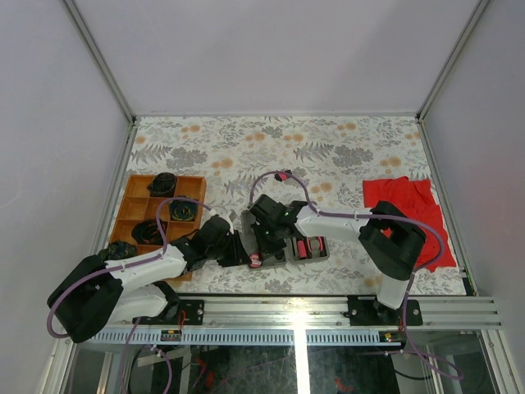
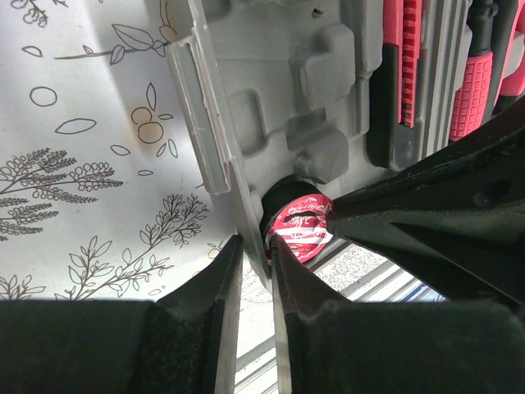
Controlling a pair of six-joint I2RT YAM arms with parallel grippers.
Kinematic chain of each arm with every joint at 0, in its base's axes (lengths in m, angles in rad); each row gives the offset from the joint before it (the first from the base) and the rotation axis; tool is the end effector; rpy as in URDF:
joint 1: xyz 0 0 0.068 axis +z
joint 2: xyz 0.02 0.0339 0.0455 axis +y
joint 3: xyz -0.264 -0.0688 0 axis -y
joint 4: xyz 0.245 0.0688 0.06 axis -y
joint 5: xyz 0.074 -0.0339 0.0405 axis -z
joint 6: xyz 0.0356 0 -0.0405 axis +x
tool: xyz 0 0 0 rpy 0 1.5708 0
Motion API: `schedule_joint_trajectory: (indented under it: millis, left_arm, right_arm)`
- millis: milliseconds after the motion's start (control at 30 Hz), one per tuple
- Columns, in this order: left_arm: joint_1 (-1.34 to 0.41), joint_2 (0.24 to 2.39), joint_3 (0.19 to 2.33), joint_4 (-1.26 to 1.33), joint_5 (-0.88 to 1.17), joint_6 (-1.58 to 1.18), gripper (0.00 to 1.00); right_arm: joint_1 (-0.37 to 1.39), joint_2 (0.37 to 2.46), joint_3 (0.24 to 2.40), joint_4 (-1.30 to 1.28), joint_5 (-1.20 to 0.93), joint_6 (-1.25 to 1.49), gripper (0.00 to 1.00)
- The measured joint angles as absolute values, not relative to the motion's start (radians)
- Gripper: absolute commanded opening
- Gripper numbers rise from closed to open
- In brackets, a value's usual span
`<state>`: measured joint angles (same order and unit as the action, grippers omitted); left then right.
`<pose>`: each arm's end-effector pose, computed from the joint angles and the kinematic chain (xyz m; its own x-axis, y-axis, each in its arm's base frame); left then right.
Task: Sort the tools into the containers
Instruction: Place the engineering item in the storage box.
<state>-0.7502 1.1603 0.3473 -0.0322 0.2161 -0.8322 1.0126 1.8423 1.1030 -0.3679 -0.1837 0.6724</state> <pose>0.1402 -0.1411 0.1375 -0.9378 -0.1132 -0.3281 0.1138 0.7929 -0.5987 0.1857 0.3097 0.1496 -0.9170 -0.3123 -0.2481 -0.3912 0.8257 0.4063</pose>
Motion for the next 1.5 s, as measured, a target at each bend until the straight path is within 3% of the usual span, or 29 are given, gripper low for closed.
schedule_joint_trajectory:
  millis: [367,1167,1500]
  left_arm:
    - [-0.752,1.16,0.348,-0.024,0.216,-0.833,0.28]
    - [-0.752,1.155,0.347,-0.04,0.198,-0.832,0.2]
    - [-0.752,1.152,0.347,-0.043,0.196,-0.829,0.29]
  right_arm:
    - [0.965,1.871,1.114,-0.374,-0.291,0.636,0.0]
    - [0.949,1.891,1.116,-0.362,-0.337,0.64,0.0]
    - [0.947,1.902,1.13,-0.376,-0.344,0.64,0.0]
